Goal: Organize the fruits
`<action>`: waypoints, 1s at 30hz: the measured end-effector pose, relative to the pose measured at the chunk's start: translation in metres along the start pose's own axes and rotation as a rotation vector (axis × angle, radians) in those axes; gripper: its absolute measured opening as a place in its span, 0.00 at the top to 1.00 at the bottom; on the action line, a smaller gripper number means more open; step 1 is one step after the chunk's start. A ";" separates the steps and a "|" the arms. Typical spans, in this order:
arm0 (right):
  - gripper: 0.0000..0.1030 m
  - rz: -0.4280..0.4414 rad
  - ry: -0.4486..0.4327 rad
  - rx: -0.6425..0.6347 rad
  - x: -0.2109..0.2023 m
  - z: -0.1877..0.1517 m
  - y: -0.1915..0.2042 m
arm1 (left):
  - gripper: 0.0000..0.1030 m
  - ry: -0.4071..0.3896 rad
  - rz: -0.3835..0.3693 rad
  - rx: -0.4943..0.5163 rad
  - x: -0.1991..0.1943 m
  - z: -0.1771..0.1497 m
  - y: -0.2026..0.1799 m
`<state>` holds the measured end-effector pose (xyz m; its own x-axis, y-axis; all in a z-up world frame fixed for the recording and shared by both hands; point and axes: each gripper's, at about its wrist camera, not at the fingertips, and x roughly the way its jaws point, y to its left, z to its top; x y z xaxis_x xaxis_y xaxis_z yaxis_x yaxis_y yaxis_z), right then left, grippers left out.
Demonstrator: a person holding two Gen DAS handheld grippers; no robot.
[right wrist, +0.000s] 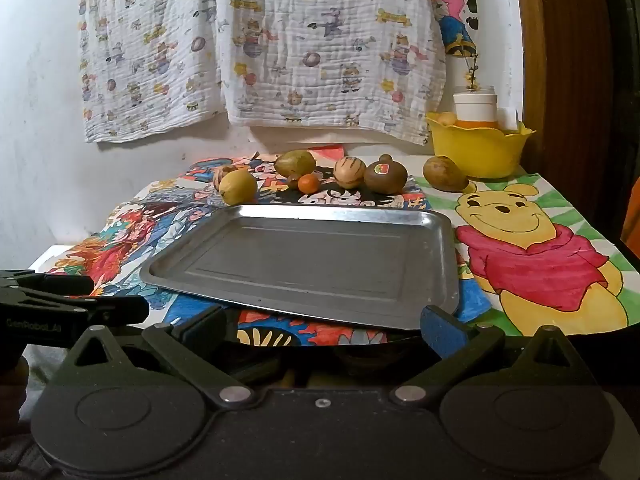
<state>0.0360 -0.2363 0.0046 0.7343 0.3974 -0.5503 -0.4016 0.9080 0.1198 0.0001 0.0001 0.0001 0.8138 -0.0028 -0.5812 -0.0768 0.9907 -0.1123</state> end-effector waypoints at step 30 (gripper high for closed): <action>0.00 0.000 -0.004 -0.001 0.000 0.000 0.002 | 0.00 -0.009 0.008 0.003 0.000 0.000 0.000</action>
<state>0.0352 -0.2350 0.0048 0.7362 0.3981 -0.5472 -0.4023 0.9077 0.1191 0.0000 0.0000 0.0003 0.8184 0.0066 -0.5746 -0.0815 0.9911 -0.1048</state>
